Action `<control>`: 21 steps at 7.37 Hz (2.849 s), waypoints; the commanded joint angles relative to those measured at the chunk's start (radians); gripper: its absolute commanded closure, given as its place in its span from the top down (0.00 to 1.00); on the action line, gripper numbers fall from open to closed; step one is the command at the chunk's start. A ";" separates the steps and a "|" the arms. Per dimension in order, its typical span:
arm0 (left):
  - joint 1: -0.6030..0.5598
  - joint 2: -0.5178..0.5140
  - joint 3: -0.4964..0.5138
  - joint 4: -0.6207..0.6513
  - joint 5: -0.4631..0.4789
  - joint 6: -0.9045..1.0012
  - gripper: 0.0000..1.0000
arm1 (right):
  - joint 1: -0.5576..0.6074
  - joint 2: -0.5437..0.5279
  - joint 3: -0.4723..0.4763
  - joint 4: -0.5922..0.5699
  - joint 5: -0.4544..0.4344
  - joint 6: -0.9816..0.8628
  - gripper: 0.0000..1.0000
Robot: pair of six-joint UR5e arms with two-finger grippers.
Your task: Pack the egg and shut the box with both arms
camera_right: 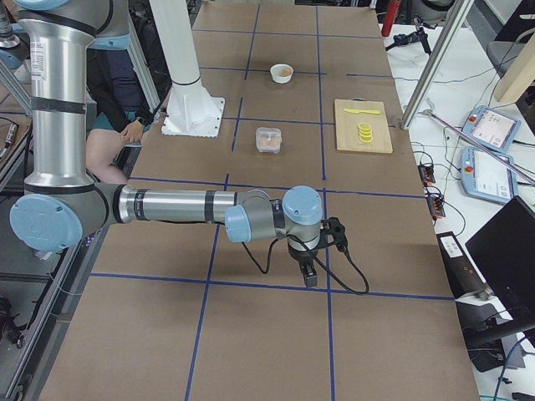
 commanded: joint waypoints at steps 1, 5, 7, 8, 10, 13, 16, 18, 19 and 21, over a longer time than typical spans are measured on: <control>0.002 -0.014 0.071 -0.227 -0.030 -0.023 1.00 | -0.001 0.015 0.012 0.006 0.014 0.027 1.00; 0.157 -0.008 0.017 -0.371 -0.106 -0.129 1.00 | -0.001 0.013 0.023 0.004 0.021 0.028 1.00; 0.253 0.006 -0.092 -0.371 -0.101 -0.381 1.00 | -0.001 0.012 0.023 0.004 0.021 0.028 1.00; 0.320 0.020 -0.143 -0.371 -0.071 -0.463 1.00 | -0.001 0.010 0.023 0.004 0.021 0.028 1.00; 0.501 0.025 -0.219 -0.370 0.088 -0.705 1.00 | -0.001 0.004 0.025 0.004 0.021 0.028 1.00; 0.704 0.021 -0.284 -0.306 0.231 -0.908 0.93 | -0.001 0.003 0.023 0.006 0.021 0.028 1.00; 0.834 -0.001 -0.318 -0.160 0.351 -0.907 0.96 | -0.001 0.003 0.020 0.006 0.019 0.027 1.00; 0.924 -0.018 -0.287 -0.158 0.471 -0.900 0.97 | -0.001 0.003 0.017 0.006 0.019 0.027 1.00; 0.927 -0.021 -0.277 -0.158 0.471 -0.898 0.89 | -0.001 0.003 0.016 0.006 0.019 0.028 1.00; 0.957 -0.035 -0.258 -0.158 0.471 -0.896 0.85 | -0.001 0.003 0.012 0.006 0.019 0.028 1.00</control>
